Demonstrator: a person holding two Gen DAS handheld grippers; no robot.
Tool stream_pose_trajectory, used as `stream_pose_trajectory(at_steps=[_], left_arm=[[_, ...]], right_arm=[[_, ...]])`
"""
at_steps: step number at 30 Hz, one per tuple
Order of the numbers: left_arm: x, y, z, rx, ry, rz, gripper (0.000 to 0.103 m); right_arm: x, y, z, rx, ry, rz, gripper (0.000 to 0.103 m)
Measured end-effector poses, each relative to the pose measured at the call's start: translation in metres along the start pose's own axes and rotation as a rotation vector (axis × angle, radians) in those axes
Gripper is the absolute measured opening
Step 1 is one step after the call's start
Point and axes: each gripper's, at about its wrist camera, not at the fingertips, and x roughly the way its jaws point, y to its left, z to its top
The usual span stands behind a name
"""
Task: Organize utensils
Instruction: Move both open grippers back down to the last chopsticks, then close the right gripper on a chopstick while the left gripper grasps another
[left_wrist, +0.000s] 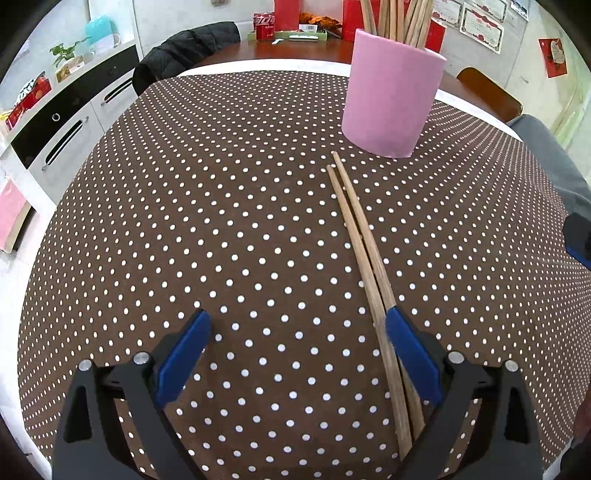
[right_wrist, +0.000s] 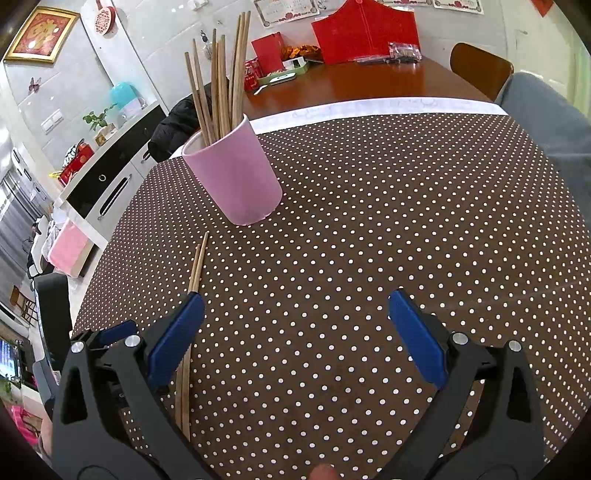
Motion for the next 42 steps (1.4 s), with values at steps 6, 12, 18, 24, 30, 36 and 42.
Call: stream_pose_trajectory(at_steps=[6,12,18,24,30,36,42], left_arm=[[0.015,-0.005,0.015,0.022,0.001,0.049,0.095],[0.025,-0.002,0.025,0.016,0.006,0.042,0.095],[0.039,0.005,0.047,0.02,-0.004,0.031,0.093],[0.042,-0.001,0.066,0.049,-0.044,0.015,0.069],[0.044,0.012,0.078,0.081,-0.058,-0.019,0.019],[0.051,0.039,0.087,0.105,-0.046,-0.061,0.011],[0.059,0.058,0.095,0.076,-0.044,-0.079,0.015]], right_arm=[[0.003,0.0,0.001,0.002,0.006,0.006,0.097],[0.006,-0.001,0.002,-0.006,0.016,-0.008,0.097],[0.007,0.002,0.006,-0.016,0.016,-0.006,0.097],[0.012,0.005,0.006,-0.016,0.028,-0.012,0.097],[0.026,0.02,0.007,-0.061,0.079,-0.006,0.097],[0.059,0.051,0.008,-0.137,0.182,0.028,0.097],[0.094,0.092,0.015,-0.203,0.266,0.086,0.082]])
